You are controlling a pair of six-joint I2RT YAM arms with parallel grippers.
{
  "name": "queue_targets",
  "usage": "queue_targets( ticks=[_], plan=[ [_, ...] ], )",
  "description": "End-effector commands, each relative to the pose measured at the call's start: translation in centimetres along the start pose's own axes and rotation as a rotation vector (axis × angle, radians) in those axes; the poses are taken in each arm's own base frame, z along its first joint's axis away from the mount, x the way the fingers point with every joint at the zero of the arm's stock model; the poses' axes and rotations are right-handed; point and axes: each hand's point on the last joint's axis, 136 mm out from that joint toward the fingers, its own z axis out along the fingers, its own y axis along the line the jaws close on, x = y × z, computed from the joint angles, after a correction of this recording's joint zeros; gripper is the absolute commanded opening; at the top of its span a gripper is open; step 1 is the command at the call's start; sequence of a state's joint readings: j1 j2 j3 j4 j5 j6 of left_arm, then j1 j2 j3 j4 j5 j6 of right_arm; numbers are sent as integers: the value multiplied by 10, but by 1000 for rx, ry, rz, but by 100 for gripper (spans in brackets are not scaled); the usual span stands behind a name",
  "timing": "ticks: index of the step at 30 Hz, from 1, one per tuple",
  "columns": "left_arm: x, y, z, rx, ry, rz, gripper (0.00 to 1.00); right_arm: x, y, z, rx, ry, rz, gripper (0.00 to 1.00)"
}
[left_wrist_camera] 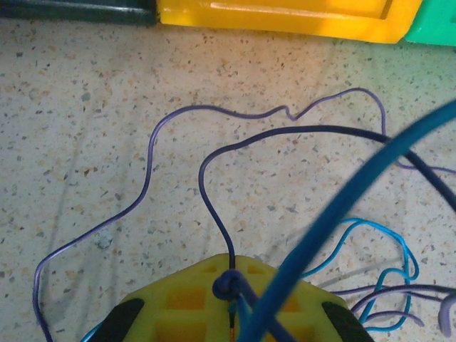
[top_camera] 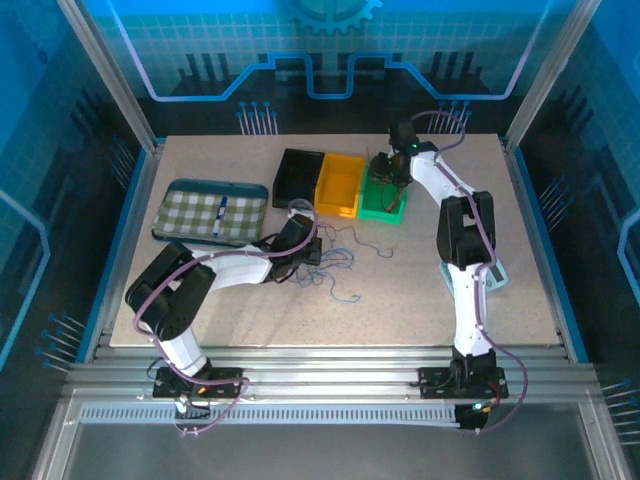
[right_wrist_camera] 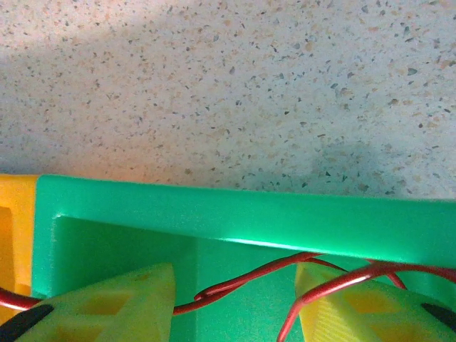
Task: Untangle the cables
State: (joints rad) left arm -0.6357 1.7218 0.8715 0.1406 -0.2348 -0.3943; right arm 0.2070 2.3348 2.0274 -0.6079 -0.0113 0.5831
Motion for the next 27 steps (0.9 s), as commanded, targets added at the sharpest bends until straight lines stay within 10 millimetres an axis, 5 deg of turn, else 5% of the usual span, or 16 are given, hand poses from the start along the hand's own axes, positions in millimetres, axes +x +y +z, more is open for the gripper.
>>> queue_targets(
  ticks=[1,9,14,19,27],
  plan=[
    [-14,-13,1,29,-35,2,0,-16,30,-43,-76,-46,1,53],
    [-19,-22,5,46,-46,12,0,-9,28,-39,-58,65,-26,50],
    [-20,-26,5,57,-32,23,0,6,16,-13,-26,113,-51,15],
    [-21,-31,4,65,-16,36,0,19,4,8,-12,126,-47,0],
    [-19,-34,4,68,-8,43,0,21,-4,21,7,146,-60,0]
  ],
)
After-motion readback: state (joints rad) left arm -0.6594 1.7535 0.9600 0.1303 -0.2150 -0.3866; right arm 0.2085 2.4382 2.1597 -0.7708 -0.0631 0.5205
